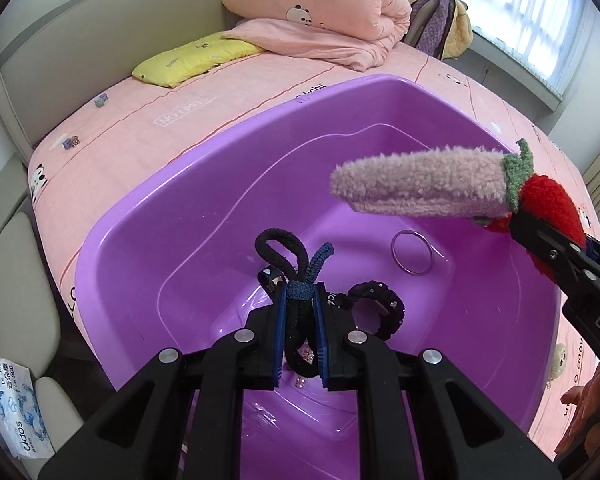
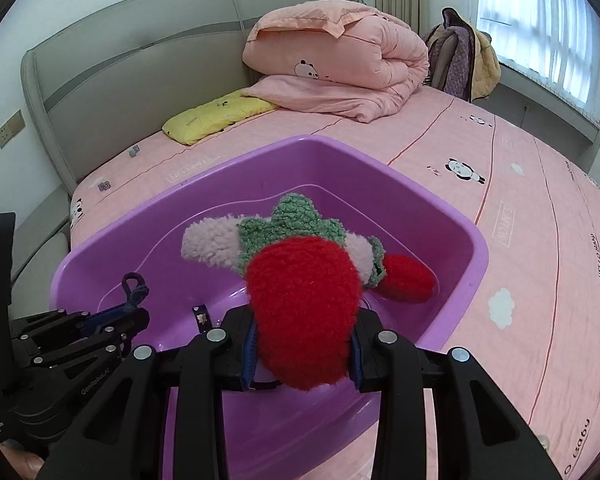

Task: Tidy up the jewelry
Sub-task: 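Open both tools to drop the hair tie and headband into the tub, then move both open tools back toward the remaining items on the bed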

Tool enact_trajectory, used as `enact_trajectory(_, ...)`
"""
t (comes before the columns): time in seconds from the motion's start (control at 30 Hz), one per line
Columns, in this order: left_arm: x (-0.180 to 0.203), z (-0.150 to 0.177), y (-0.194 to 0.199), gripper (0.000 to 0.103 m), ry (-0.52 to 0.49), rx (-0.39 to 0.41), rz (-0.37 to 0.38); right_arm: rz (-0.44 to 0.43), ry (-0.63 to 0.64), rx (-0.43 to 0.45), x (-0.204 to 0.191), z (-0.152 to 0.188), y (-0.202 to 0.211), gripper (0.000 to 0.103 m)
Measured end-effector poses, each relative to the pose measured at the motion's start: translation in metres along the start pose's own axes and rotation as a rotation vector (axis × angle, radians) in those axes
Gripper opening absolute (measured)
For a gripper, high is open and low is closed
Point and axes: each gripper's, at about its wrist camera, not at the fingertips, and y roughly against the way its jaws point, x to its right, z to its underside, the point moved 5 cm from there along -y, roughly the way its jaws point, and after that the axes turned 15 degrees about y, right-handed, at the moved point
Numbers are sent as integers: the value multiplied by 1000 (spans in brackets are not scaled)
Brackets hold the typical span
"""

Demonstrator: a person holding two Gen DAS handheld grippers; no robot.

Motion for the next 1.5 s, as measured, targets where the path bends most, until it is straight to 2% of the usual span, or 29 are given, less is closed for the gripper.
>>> enact_trajectory(0.1,0,-2,0,16,8,-6,2,13,-7,-27,5,1,-5,40)
enact_trajectory(0.17,1,-4,3,31,3,1,-1,22,-6,-49,6,0,-7,60)
enact_trajectory(0.2,2,-5,4,54,-4,8,7,43,3,-44,7,-1,-5,73)
enact_trajectory(0.23,1,-6,8,89,-9,24,-3,63,12,-38,8,-1,-2,74)
enact_trajectory(0.27,-1,-8,13,98,5,54,-15,86,23,-37,8,-1,0,74)
enact_trajectory(0.33,-2,-9,18,96,22,74,4,91,38,-42,8,-1,3,74)
enact_trajectory(0.43,-7,-10,13,96,41,40,-11,73,29,-49,8,2,3,74)
enact_trajectory(0.8,-6,-8,23,96,23,58,-31,65,7,-39,14,7,13,74)
enact_trajectory(1.2,-6,4,52,96,12,92,-33,66,-3,-16,14,17,32,74)
enact_trajectory(1.5,4,18,77,96,-11,118,-18,55,-54,21,23,37,61,74)
